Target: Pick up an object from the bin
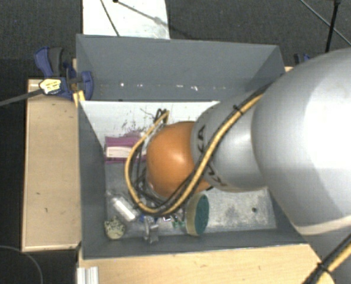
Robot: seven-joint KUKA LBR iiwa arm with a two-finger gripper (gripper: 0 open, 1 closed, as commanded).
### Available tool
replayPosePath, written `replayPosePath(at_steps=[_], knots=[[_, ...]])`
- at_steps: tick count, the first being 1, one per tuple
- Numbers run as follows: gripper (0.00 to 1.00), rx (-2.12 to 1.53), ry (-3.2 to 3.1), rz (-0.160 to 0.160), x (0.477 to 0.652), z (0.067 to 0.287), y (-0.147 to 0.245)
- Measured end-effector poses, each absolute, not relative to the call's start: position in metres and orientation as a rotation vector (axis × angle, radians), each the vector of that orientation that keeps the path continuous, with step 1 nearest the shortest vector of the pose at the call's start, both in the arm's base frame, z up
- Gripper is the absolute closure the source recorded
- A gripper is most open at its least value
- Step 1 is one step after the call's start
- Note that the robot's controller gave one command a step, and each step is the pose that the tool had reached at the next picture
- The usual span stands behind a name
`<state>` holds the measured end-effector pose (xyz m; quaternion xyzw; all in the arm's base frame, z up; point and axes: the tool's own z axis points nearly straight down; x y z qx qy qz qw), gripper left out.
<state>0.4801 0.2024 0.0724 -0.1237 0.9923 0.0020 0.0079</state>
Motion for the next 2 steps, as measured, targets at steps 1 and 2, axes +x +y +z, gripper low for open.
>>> replayPosePath(at_steps=[1, 2], knots=[[1.00, -0.373, 3.113, 0.002, 0.478, 0.071, 0.201], [1.00, -0.374, 3.108, 0.005, 0.491, 0.180, 0.200]])
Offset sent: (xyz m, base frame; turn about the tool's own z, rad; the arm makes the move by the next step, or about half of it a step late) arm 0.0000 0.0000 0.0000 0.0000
